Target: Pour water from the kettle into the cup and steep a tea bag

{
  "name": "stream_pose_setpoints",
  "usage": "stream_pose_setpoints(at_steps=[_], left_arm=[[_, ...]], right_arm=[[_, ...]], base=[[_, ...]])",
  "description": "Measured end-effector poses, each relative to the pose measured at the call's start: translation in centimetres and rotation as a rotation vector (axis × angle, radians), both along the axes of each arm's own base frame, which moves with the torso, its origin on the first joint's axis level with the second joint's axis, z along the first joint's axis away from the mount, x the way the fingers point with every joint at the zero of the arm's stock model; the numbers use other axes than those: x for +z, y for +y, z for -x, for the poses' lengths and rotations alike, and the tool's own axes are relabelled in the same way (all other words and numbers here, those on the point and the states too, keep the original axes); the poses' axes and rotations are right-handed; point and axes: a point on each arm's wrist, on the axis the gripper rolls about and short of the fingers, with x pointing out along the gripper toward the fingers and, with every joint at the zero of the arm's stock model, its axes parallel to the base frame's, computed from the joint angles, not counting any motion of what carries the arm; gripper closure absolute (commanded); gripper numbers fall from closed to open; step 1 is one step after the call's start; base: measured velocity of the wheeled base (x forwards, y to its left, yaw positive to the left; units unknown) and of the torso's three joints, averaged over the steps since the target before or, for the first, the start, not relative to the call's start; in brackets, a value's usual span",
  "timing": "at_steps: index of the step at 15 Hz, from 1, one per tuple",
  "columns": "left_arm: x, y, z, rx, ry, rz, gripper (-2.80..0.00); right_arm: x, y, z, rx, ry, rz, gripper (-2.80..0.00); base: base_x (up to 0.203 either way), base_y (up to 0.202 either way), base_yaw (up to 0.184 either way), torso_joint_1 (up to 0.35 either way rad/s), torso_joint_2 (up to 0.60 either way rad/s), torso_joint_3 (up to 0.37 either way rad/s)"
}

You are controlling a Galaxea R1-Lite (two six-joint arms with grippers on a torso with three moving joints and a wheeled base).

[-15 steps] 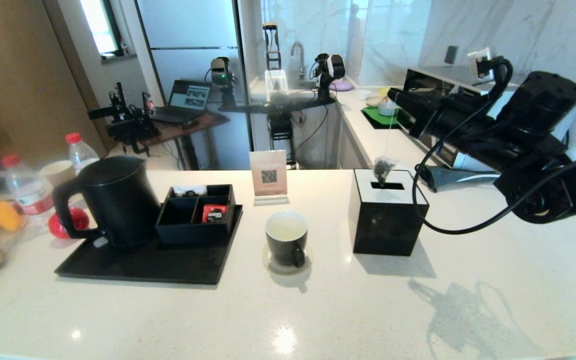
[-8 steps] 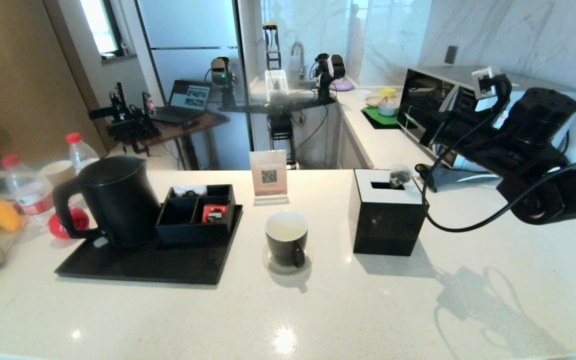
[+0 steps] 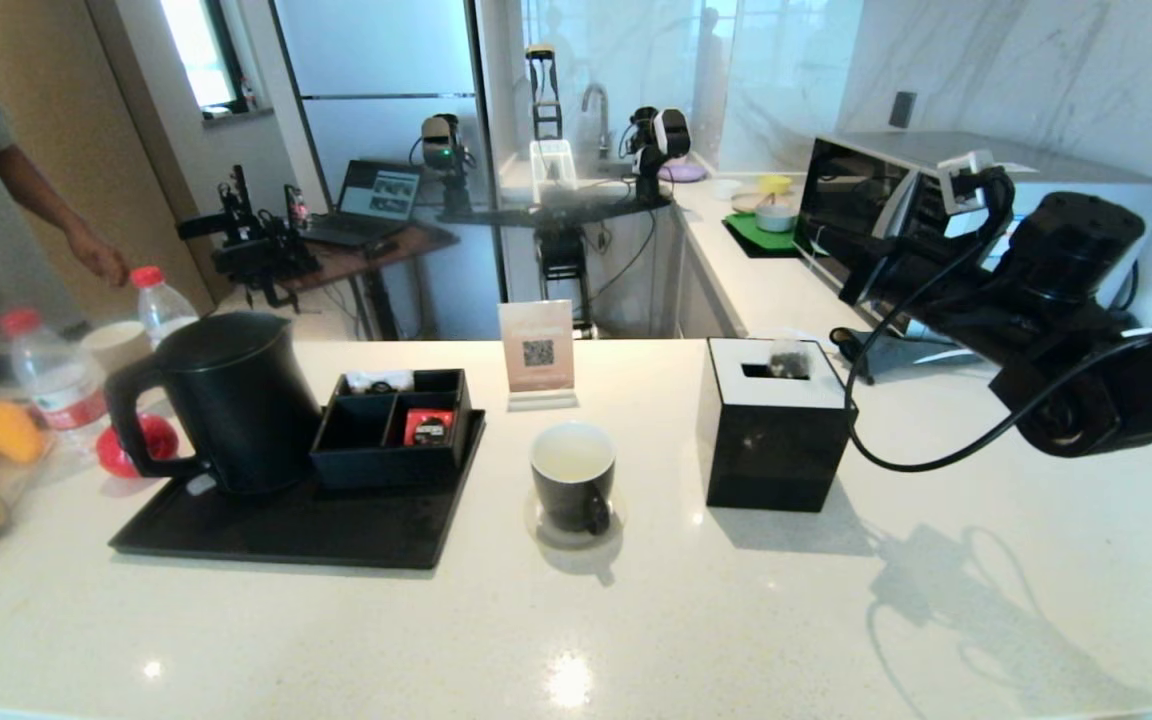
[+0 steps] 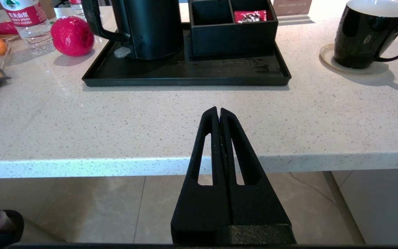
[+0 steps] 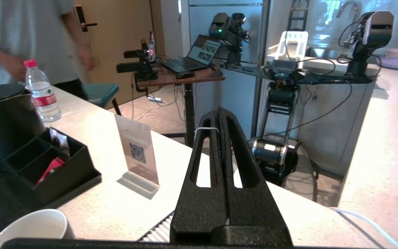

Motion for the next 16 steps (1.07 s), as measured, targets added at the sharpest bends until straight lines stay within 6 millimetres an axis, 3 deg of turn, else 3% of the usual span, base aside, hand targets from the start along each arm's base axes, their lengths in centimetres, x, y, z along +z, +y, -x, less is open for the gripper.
stream_pose_setpoints(at_steps=[6, 10, 16], left_arm=[[0.0, 0.0, 0.0, 0.001, -0.001, 0.0, 0.0], [0.0, 0.0, 0.0, 0.0, 0.0, 0.0, 0.0], [0.0, 0.0, 0.0, 0.0, 0.0, 0.0, 0.0]], right_arm=[[-1.2, 2.0, 0.7, 0.052, 0.025, 0.006, 0.0], [-4.2, 2.1, 2.1, 0.061, 0.07, 0.013, 0.0], [-5.5, 1.9, 2.9, 0.059, 0.104, 0.02, 0.0]], base=[[0.0, 0.0, 0.0, 0.0, 0.0, 0.0], [0.0, 0.0, 0.0, 0.0, 0.0, 0.0], [0.0, 0.0, 0.0, 0.0, 0.0, 0.0]])
